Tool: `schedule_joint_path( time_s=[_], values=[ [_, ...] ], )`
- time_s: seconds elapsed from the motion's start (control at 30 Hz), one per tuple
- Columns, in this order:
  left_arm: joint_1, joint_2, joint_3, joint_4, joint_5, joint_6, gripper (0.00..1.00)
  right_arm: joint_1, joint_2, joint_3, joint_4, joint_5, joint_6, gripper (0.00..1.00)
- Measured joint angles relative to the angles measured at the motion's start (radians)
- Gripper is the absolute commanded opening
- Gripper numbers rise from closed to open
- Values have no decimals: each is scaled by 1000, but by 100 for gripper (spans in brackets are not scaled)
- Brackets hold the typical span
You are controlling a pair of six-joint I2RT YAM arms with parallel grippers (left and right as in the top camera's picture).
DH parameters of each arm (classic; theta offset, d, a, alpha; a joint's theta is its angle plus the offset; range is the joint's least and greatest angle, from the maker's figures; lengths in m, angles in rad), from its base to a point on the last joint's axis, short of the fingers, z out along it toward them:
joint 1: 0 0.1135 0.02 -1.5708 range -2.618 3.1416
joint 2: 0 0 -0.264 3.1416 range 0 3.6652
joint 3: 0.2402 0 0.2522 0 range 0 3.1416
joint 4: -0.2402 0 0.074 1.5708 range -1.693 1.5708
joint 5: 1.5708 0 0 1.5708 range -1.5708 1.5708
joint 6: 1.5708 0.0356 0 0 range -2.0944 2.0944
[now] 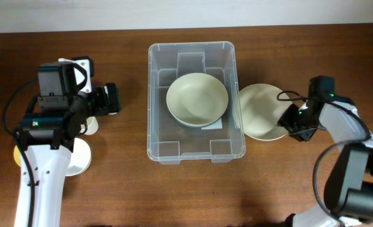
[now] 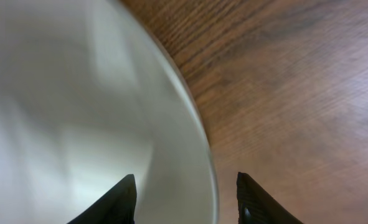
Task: Pack container
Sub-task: 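Move right gripper to the cream plate and grasp its rim, then lift the cream plate and lower it into the container onto the bowls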
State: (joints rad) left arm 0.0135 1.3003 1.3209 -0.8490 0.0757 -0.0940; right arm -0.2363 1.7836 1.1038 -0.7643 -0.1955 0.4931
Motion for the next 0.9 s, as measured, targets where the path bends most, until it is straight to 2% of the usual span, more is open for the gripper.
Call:
schedule_joint_path(
  time_s=[0.07, 0.13, 0.17, 0.2, 0.27, 0.6, 0.77, 0.9],
  values=[
    [0, 0, 0, 0, 0, 0, 100, 2, 34, 0, 16, 0, 0, 46],
    [0, 0, 0, 0, 0, 0, 100, 2, 56, -1, 29, 0, 0, 31],
    [0, 0, 0, 0, 0, 0, 100, 2, 60, -1, 33, 0, 3, 19],
    [0, 0, 0, 0, 0, 0, 100, 2, 61, -1, 36, 0, -2, 11],
    [0, 0, 0, 0, 0, 0, 100, 2, 61, -1, 36, 2, 3, 4],
    [0, 0, 0, 0, 0, 0, 100, -5, 61, 9, 32, -24, 5, 4],
    [0, 0, 0, 0, 0, 0, 100, -63, 40, 93, -51, -34, 17, 4],
    [0, 0, 0, 0, 0, 0, 100, -123, -47, 195, -95, -20, 26, 4]
  ],
)
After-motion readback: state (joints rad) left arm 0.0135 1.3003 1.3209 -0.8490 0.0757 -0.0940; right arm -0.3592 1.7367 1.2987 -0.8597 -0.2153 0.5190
